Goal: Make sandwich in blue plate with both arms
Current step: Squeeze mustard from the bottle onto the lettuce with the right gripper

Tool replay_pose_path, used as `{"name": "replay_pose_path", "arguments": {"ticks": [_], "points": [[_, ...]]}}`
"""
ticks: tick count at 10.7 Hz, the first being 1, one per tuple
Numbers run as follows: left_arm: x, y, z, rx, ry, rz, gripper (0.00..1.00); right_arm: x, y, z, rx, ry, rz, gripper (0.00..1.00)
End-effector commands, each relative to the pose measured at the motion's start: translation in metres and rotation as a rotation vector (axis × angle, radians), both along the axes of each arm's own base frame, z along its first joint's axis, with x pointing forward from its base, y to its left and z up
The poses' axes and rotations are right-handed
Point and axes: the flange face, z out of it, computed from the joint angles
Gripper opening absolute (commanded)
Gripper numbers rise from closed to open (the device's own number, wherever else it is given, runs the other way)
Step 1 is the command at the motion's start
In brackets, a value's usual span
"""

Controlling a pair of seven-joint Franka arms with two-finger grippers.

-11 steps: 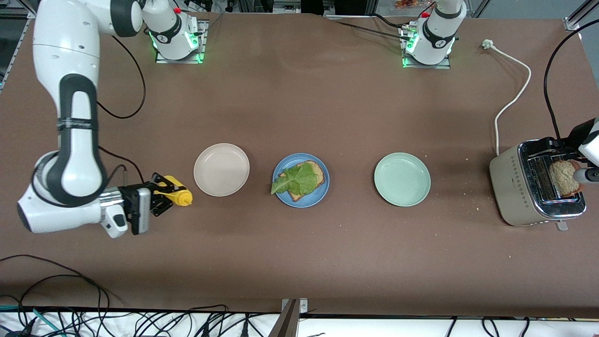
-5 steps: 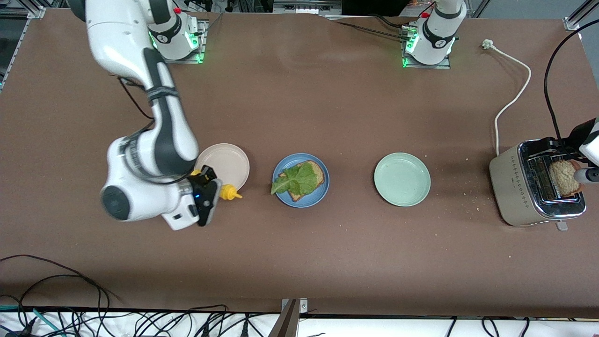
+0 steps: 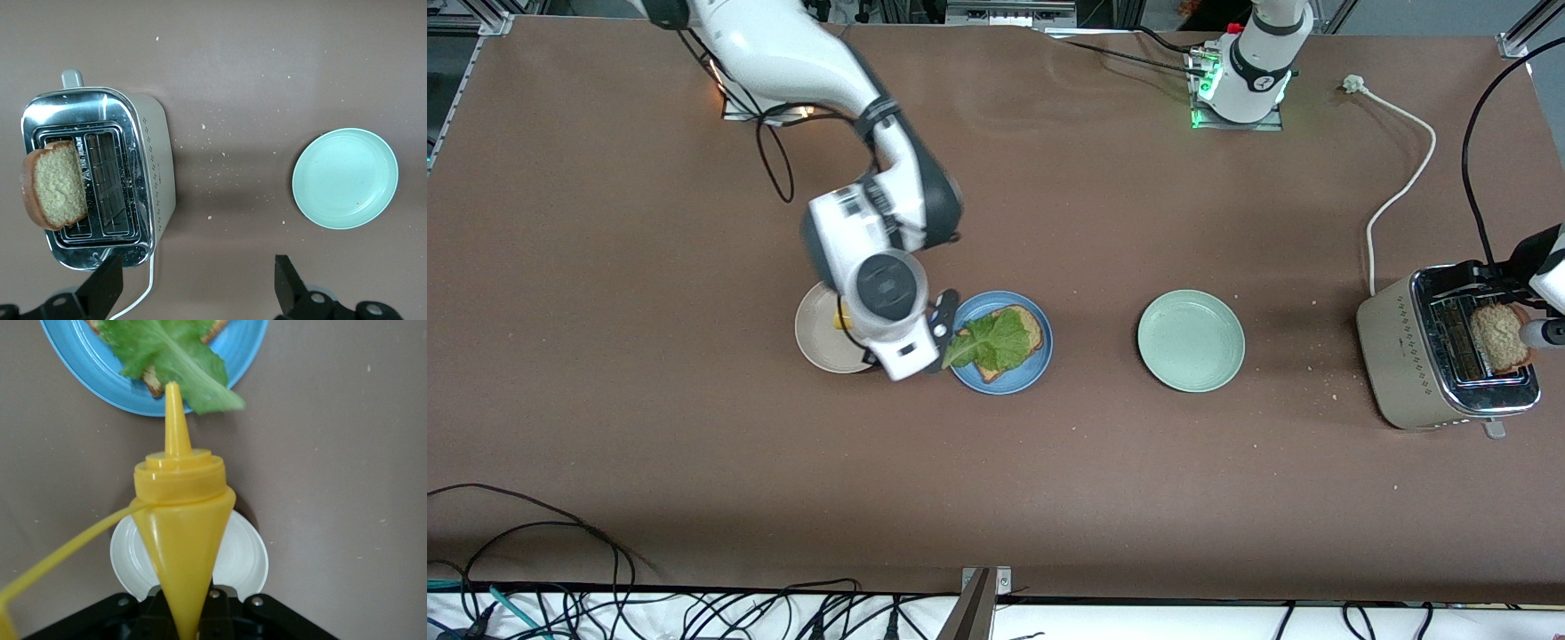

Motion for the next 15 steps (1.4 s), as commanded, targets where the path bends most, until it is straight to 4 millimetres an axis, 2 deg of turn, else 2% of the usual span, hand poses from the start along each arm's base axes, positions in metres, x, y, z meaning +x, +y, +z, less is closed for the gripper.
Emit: {"name": "replay_pose_path", "arguments": {"ticks": [1, 3, 4, 7, 9, 10, 12, 15], "points": [[0.000, 0.001, 0.003, -0.015, -0.006, -0.005, 1.00, -0.056, 0.077, -0.013, -0.270, -0.174, 0.198, 0.03], [0.000, 0.000, 0.003, -0.015, -0.006, -0.007, 1.00, -0.075, 0.096, -0.024, -0.356, -0.224, 0.245, 0.03], [0.000, 0.001, 0.003, -0.015, -0.006, -0.005, 1.00, -0.077, 0.098, -0.023, -0.384, -0.240, 0.266, 0.03], [0.000, 0.000, 0.003, -0.015, -0.006, -0.007, 1.00, -0.074, 0.095, -0.019, -0.388, -0.240, 0.274, 0.03], [0.001, 0.000, 0.004, -0.014, -0.007, -0.007, 1.00, -0.065, 0.086, -0.010, -0.373, -0.214, 0.293, 0.03], [0.000, 0.001, 0.003, -0.015, -0.006, -0.005, 1.00, -0.059, 0.077, -0.009, -0.328, -0.173, 0.277, 0.03], [0.000, 0.002, 0.004, -0.014, -0.007, -0.004, 1.00, -0.036, 0.046, 0.018, -0.181, -0.101, 0.213, 0.03], [0.000, 0.004, 0.003, -0.011, -0.006, -0.004, 1.00, 0.006, -0.019, 0.049, 0.113, 0.020, 0.106, 0.03]]}}
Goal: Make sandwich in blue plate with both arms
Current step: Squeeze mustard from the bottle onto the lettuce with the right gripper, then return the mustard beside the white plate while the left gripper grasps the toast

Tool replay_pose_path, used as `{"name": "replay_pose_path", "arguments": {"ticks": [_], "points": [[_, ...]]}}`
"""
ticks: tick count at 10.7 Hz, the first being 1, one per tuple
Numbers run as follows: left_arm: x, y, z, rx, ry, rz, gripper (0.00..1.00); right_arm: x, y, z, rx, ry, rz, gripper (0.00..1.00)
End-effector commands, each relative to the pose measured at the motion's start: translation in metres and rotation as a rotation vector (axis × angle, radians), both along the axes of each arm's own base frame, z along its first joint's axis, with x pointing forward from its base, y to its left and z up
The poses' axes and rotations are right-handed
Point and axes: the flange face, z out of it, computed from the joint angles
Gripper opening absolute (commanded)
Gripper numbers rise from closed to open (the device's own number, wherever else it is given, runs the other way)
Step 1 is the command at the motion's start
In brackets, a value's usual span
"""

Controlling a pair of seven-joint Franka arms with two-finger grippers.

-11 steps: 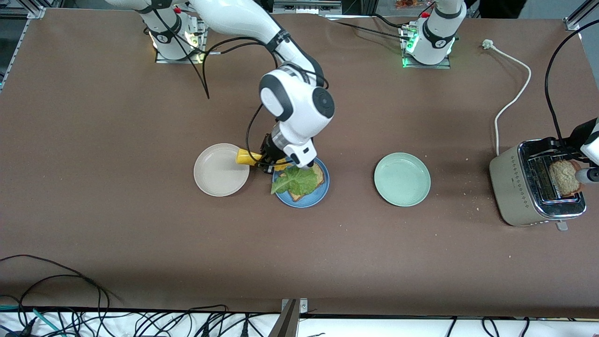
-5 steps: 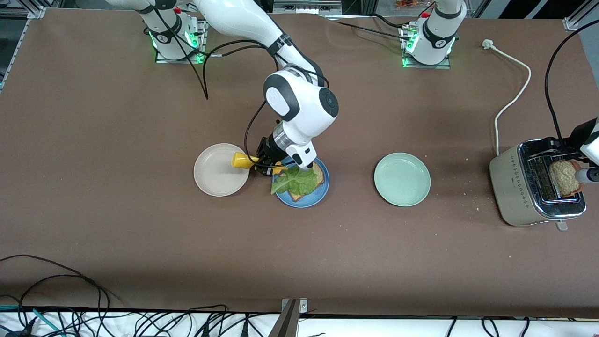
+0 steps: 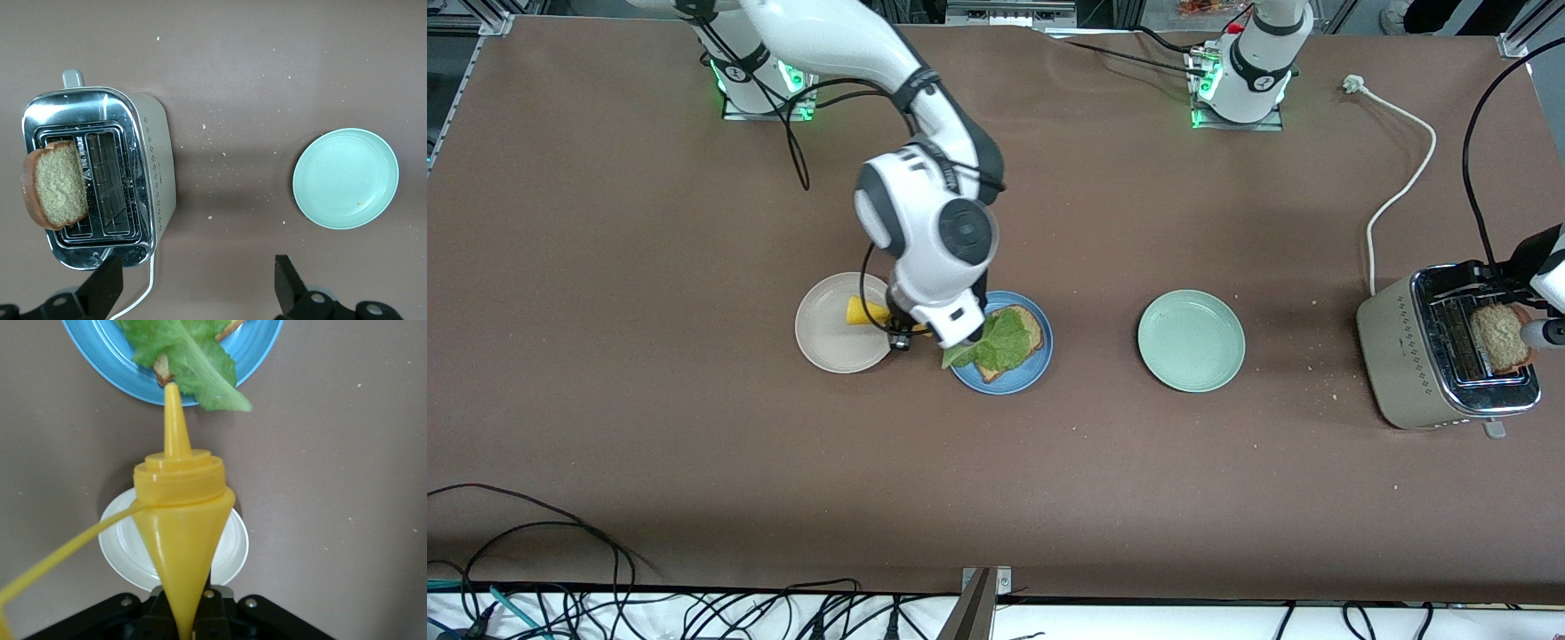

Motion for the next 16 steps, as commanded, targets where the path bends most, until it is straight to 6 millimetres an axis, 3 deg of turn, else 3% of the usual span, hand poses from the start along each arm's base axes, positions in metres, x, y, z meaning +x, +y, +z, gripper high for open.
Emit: {"name": "replay_pose_path", "arguments": {"ticks": [1, 5, 8, 11, 14, 16], "points": [[0.001, 0.007, 0.001, -0.005, -0.003, -0.002, 1.00, 0.039, -0.069, 0.036, 0.285, 0.128, -0.049, 0.03], [0.000, 0.023, -0.001, -0.004, 0.000, -0.027, 1.00, 0.078, -0.172, 0.014, 0.724, 0.289, -0.075, 0.03], [0.000, 0.027, -0.002, -0.006, 0.002, -0.035, 1.00, 0.083, -0.261, -0.027, 1.055, 0.374, 0.000, 0.03], [0.003, 0.054, -0.008, -0.008, -0.027, -0.056, 1.00, 0.067, -0.344, -0.068, 1.330, 0.400, 0.123, 0.03], [0.005, 0.100, -0.024, 0.050, -0.042, -0.027, 1.00, 0.044, -0.388, -0.113, 1.513, 0.377, 0.288, 0.03], [0.013, 0.129, -0.053, 0.136, -0.025, -0.035, 1.00, 0.029, -0.416, -0.147, 1.621, 0.364, 0.371, 0.03]]}}
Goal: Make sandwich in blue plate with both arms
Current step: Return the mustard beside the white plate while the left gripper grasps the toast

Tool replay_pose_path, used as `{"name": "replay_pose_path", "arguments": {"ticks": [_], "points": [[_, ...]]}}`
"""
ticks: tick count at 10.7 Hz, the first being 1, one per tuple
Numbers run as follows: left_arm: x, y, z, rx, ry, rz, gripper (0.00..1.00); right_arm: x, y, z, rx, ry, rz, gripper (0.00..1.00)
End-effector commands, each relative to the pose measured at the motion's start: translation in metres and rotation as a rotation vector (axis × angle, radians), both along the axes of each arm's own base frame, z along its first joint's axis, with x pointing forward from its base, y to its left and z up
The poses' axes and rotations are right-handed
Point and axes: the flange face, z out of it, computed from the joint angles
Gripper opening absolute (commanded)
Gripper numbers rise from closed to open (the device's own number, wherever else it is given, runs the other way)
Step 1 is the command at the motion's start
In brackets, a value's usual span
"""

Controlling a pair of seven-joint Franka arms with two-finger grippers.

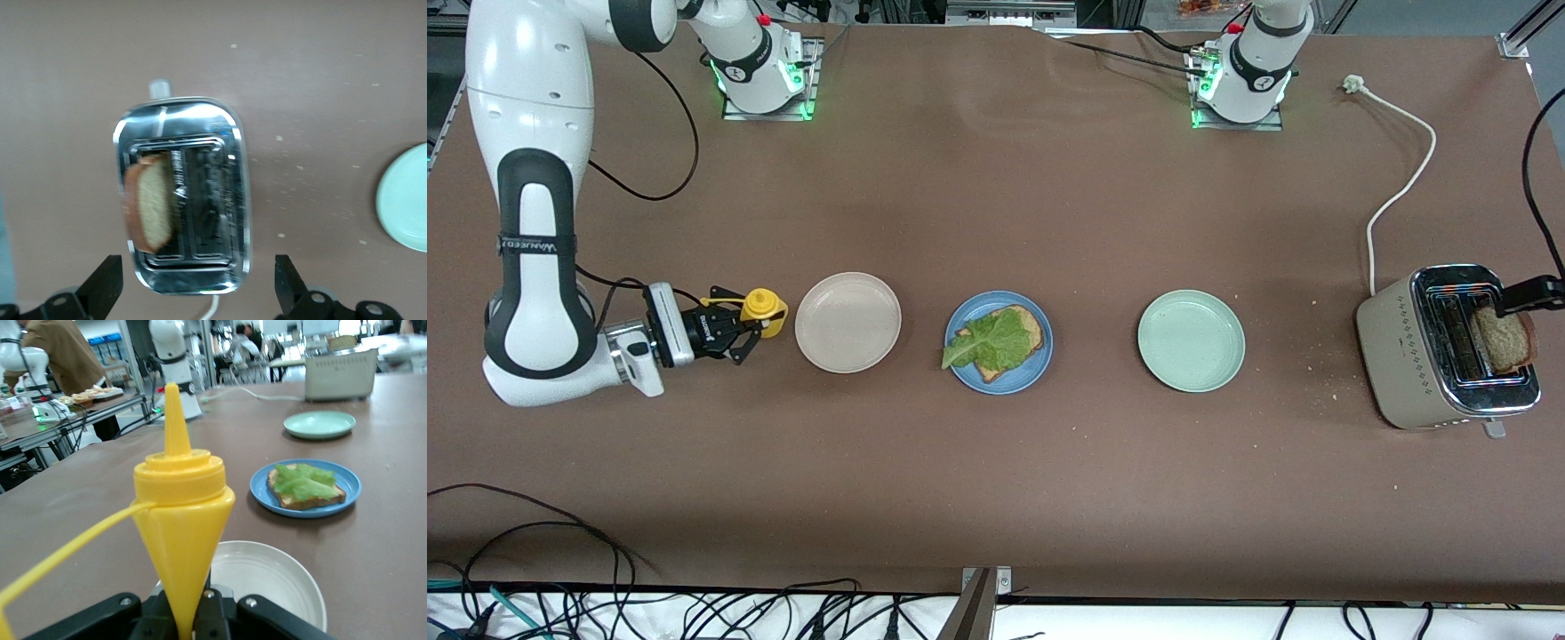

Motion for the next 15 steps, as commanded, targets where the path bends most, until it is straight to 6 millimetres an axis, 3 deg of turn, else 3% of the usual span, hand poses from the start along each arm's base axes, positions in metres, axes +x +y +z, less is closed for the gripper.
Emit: {"name": "replay_pose_path", "arguments": {"ticks": [1, 3, 5, 8, 9, 10, 11, 12, 13, 15], "points": [[0.011, 0.043, -0.036, 0.067, -0.010, -0.005, 1.00, -0.021, -0.033, -0.046, 0.201, -0.058, 0.035, 0.03], [0.011, 0.075, -0.063, 0.053, -0.014, 0.032, 1.00, -0.032, -0.051, -0.076, 0.271, -0.065, 0.025, 0.03], [0.008, 0.091, -0.090, 0.027, 0.015, 0.061, 0.98, -0.041, -0.061, -0.101, 0.296, -0.067, 0.015, 0.03], [0.007, 0.088, -0.109, 0.000, 0.040, 0.083, 0.87, -0.046, -0.069, -0.127, 0.325, -0.071, -0.017, 0.04], [0.008, 0.087, -0.114, -0.016, 0.046, 0.088, 0.84, -0.047, -0.070, -0.128, 0.325, -0.066, -0.018, 0.08], [0.008, 0.087, -0.120, -0.021, 0.058, 0.084, 0.61, -0.047, -0.070, -0.128, 0.319, -0.054, -0.022, 0.23], [0.006, 0.086, -0.122, -0.022, 0.079, 0.079, 0.35, -0.047, -0.070, -0.128, 0.315, -0.052, -0.023, 0.44], [0.003, 0.088, -0.124, -0.020, 0.101, 0.079, 0.11, -0.047, -0.071, -0.128, 0.304, -0.038, -0.025, 0.54], [0.000, 0.087, -0.124, -0.019, 0.124, 0.078, 0.00, -0.046, -0.073, -0.126, 0.289, -0.017, -0.030, 0.76], [-0.001, 0.084, -0.119, -0.021, 0.138, 0.075, 0.00, -0.044, -0.095, -0.123, 0.237, -0.016, -0.054, 0.77]]}}
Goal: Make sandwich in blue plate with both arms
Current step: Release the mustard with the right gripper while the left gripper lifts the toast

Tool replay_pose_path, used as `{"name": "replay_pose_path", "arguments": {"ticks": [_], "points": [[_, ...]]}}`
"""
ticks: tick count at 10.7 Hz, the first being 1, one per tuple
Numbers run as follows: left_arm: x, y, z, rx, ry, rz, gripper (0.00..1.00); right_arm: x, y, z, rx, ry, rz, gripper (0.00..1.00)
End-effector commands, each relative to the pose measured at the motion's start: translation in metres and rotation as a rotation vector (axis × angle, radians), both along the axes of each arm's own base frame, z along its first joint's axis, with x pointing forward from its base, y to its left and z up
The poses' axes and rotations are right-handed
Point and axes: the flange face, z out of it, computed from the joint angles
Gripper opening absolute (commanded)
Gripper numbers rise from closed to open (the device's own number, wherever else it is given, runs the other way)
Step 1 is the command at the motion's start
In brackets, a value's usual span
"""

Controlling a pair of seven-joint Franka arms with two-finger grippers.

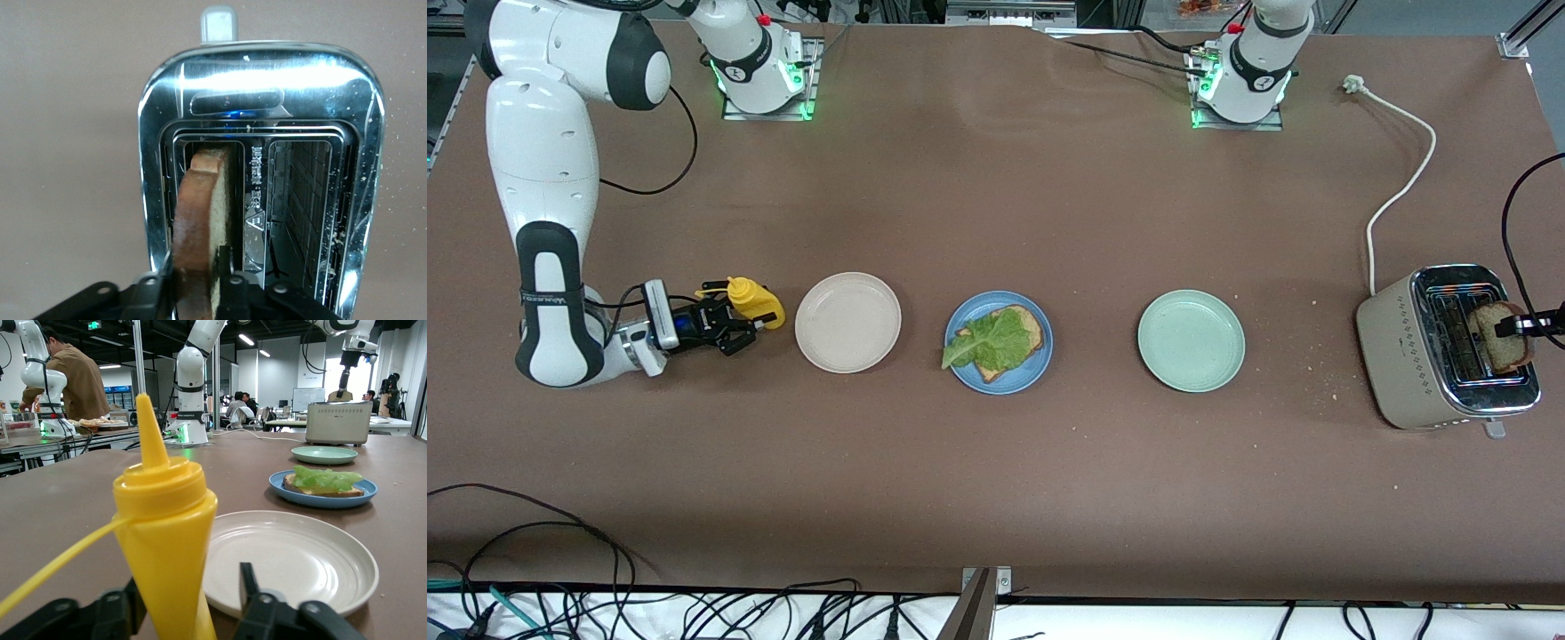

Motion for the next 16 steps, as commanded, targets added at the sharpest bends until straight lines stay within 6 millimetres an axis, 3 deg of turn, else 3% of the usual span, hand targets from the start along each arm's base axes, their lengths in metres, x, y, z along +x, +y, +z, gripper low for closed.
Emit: {"name": "replay_pose_path", "arguments": {"ticks": [1, 5, 7, 9, 12, 14, 16], "points": [[-0.001, -0.007, 0.015, 0.003, 0.029, -0.012, 0.00, 0.002, -0.040, 0.007, -0.075, 0.026, -0.042, 0.77], [-0.017, -0.037, 0.101, 0.021, -0.001, -0.063, 0.00, -0.009, -0.111, 0.022, -0.242, 0.117, -0.116, 0.80], [-0.028, -0.065, 0.148, 0.034, -0.007, -0.092, 0.00, -0.015, -0.146, 0.042, -0.359, 0.214, -0.163, 0.80], [-0.040, -0.110, 0.182, 0.018, 0.013, -0.123, 0.00, -0.011, -0.167, 0.068, -0.485, 0.331, -0.213, 0.79], [-0.042, -0.179, 0.186, -0.221, 0.021, 0.086, 0.00, 0.006, -0.170, 0.134, -0.720, 0.553, -0.297, 0.79], [-0.036, -0.250, 0.181, -0.241, 0.060, 0.166, 0.00, 0.021, -0.156, 0.177, -0.883, 0.731, -0.401, 0.79], [-0.035, -0.284, 0.176, -0.292, 0.090, 0.199, 0.00, 0.034, -0.139, 0.222, -1.061, 0.817, -0.481, 0.79]]}}
